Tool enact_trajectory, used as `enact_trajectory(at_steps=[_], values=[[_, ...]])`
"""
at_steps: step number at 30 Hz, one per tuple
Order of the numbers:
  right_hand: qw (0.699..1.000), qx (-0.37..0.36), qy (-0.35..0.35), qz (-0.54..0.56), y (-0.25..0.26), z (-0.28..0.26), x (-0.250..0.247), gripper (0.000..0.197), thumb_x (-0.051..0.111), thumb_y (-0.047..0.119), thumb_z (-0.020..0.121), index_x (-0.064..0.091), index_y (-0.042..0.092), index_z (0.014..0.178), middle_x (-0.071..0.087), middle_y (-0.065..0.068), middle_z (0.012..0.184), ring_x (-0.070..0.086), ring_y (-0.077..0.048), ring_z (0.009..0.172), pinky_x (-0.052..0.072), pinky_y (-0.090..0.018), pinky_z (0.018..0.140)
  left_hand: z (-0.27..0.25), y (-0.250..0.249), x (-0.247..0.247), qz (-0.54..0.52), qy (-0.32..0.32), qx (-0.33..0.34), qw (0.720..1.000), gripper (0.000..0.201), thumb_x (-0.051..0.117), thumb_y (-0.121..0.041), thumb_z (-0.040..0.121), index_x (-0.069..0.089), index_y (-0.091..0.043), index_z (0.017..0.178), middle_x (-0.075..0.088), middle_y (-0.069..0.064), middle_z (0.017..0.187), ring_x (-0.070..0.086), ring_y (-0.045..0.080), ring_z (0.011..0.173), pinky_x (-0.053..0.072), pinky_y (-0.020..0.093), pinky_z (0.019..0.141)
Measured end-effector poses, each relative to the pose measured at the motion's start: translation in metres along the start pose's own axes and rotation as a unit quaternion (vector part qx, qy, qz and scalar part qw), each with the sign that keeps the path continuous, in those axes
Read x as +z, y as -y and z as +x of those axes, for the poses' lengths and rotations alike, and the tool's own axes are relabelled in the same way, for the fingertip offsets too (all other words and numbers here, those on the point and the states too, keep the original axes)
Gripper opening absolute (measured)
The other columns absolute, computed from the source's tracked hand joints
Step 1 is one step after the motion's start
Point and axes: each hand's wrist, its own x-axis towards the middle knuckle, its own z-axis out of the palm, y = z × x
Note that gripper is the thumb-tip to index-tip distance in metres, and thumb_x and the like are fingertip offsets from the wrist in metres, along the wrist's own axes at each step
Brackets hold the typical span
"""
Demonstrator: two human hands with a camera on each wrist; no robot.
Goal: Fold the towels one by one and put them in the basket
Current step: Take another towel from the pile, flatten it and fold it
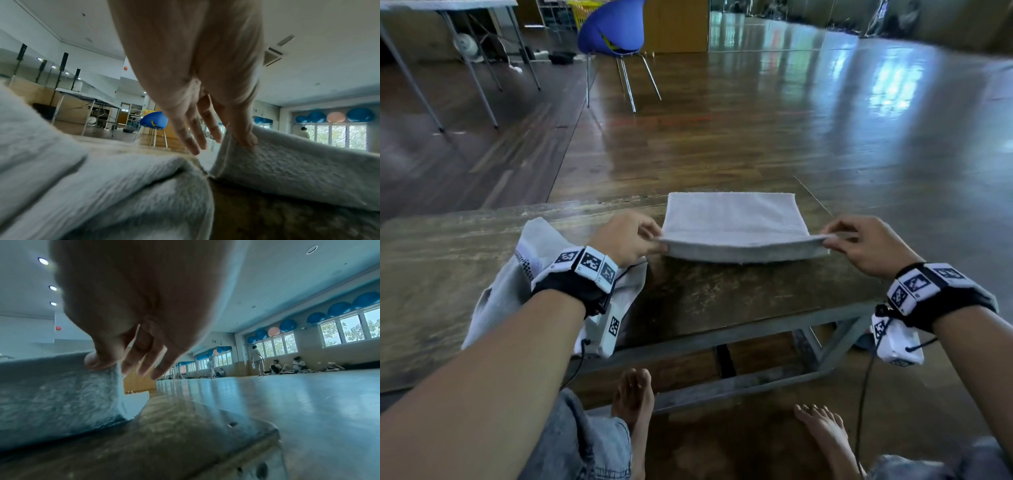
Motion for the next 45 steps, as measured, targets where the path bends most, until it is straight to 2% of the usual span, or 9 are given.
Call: enact_trajectory(at_steps=[2, 6, 12, 16, 20, 27, 33, 39, 45], values=[[0.999, -0.009, 0.040, 0.028, 0.001, -0.009, 0.000, 0.009, 0.075, 0.005, 0.086, 0.071, 0.012, 0.090, 0.073, -0.003, 0.091, 0.067, -0.021, 0.086, 0.051, -0.033, 0.092, -0.005, 0.005, 0.002, -0.002, 0.030, -0.014, 0.999, 0.018, 0.086, -0.016, 0.072, 0.076, -0.010, 0.086, 0.076, 0.007, 0.082, 0.068, 0.011, 0.072, 0.054, 0.028, 0.069], [0.996, -0.035, 0.052, 0.058, 0.000, -0.015, -0.002, 0.016, 0.075, -0.002, 0.084, 0.072, 0.010, 0.095, 0.073, -0.006, 0.092, 0.068, -0.017, 0.085, 0.050, -0.009, 0.082, -0.007, 0.004, 0.006, 0.012, 0.024, 0.002, 1.000, 0.013, 0.080, -0.003, 0.071, 0.076, -0.008, 0.082, 0.075, 0.008, 0.083, 0.067, 0.014, 0.076, 0.053, 0.031, 0.073], [0.995, -0.019, 0.062, 0.079, -0.002, -0.015, -0.004, 0.012, 0.071, 0.000, 0.088, 0.074, 0.003, 0.099, 0.074, -0.012, 0.093, 0.065, -0.018, 0.082, 0.048, -0.007, 0.074, -0.007, 0.005, 0.009, -0.003, 0.033, -0.002, 0.999, 0.007, 0.077, -0.005, 0.074, 0.073, -0.010, 0.076, 0.068, -0.003, 0.067, 0.054, 0.005, 0.059, 0.041, 0.018, 0.059], [0.993, -0.014, 0.073, 0.092, -0.003, -0.018, 0.000, 0.006, 0.065, -0.002, 0.092, 0.067, 0.001, 0.097, 0.071, -0.023, 0.091, 0.059, -0.020, 0.079, 0.045, -0.010, 0.069, -0.007, 0.006, 0.011, -0.015, 0.033, -0.006, 0.999, 0.005, 0.075, -0.008, 0.077, 0.071, -0.008, 0.080, 0.070, 0.004, 0.073, 0.054, 0.009, 0.062, 0.042, 0.021, 0.062], [0.994, 0.009, 0.099, 0.051, -0.006, -0.017, 0.001, 0.002, 0.066, 0.009, 0.094, 0.067, 0.008, 0.096, 0.071, -0.028, 0.087, 0.058, -0.022, 0.074, 0.045, -0.030, 0.071, -0.007, 0.004, 0.013, 0.002, 0.043, -0.014, 0.999, 0.004, 0.072, -0.011, 0.077, 0.068, -0.011, 0.077, 0.069, 0.005, 0.073, 0.057, 0.013, 0.066, 0.045, 0.029, 0.070], [0.961, 0.104, 0.234, 0.108, -0.009, -0.017, -0.007, 0.010, 0.067, 0.014, 0.093, 0.072, 0.005, 0.091, 0.073, -0.010, 0.081, 0.071, -0.021, 0.067, 0.056, -0.029, 0.063, -0.007, -0.003, 0.014, 0.004, 0.111, -0.056, 0.992, 0.011, 0.069, -0.012, 0.077, 0.071, -0.002, 0.075, 0.066, 0.004, 0.061, 0.059, 0.015, 0.054, 0.051, 0.029, 0.060], [0.987, 0.084, 0.120, 0.071, -0.013, -0.013, -0.007, 0.011, 0.064, 0.018, 0.096, 0.066, 0.008, 0.094, 0.073, -0.011, 0.076, 0.070, -0.016, 0.056, 0.058, -0.026, 0.052, 0.000, -0.005, 0.017, 0.002, 0.072, -0.033, 0.997, 0.011, 0.068, -0.016, 0.082, 0.070, -0.005, 0.082, 0.063, 0.001, 0.066, 0.057, 0.017, 0.060, 0.046, 0.029, 0.059], [0.993, 0.060, 0.100, -0.002, -0.016, -0.004, 0.002, 0.010, 0.065, 0.024, 0.095, 0.068, 0.016, 0.090, 0.072, -0.004, 0.092, 0.068, -0.024, 0.088, 0.053, -0.049, 0.090, 0.012, -0.012, 0.031, 0.035, 0.035, -0.018, 0.999, 0.018, 0.069, -0.020, 0.083, 0.066, -0.002, 0.083, 0.061, 0.004, 0.069, 0.051, 0.016, 0.059, 0.041, 0.029, 0.061], [0.994, 0.073, 0.071, -0.027, -0.017, 0.006, 0.006, 0.011, 0.067, 0.026, 0.093, 0.070, 0.018, 0.086, 0.073, -0.001, 0.088, 0.067, -0.021, 0.088, 0.053, -0.043, 0.088, 0.029, -0.008, 0.039, 0.061, 0.010, -0.022, 0.998, 0.016, 0.067, -0.018, 0.081, 0.067, -0.002, 0.079, 0.063, 0.005, 0.071, 0.053, 0.017, 0.063, 0.042, 0.027, 0.058]])
